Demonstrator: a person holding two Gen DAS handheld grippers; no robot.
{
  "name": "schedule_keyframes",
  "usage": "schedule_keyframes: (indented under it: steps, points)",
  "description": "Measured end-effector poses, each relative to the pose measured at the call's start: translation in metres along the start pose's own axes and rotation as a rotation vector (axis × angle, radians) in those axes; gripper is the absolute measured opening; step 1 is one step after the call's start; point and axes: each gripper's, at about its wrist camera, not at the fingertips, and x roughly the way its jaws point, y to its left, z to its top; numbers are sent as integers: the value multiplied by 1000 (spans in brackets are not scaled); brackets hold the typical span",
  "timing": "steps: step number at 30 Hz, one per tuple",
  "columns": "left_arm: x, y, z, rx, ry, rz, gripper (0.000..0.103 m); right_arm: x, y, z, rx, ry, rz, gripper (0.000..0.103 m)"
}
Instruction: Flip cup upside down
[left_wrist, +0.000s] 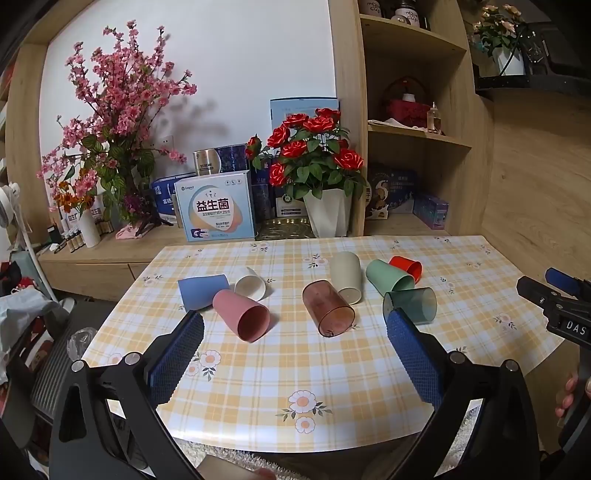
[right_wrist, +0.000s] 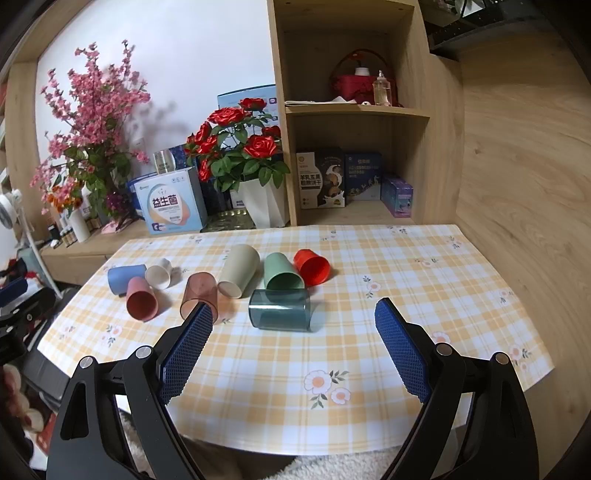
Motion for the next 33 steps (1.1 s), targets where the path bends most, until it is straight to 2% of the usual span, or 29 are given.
schedule_keyframes:
  steps: [33]
  points:
    - [2, 3, -3, -5, -2, -1, 97, 0, -6, 2, 31, 0, -20, 87]
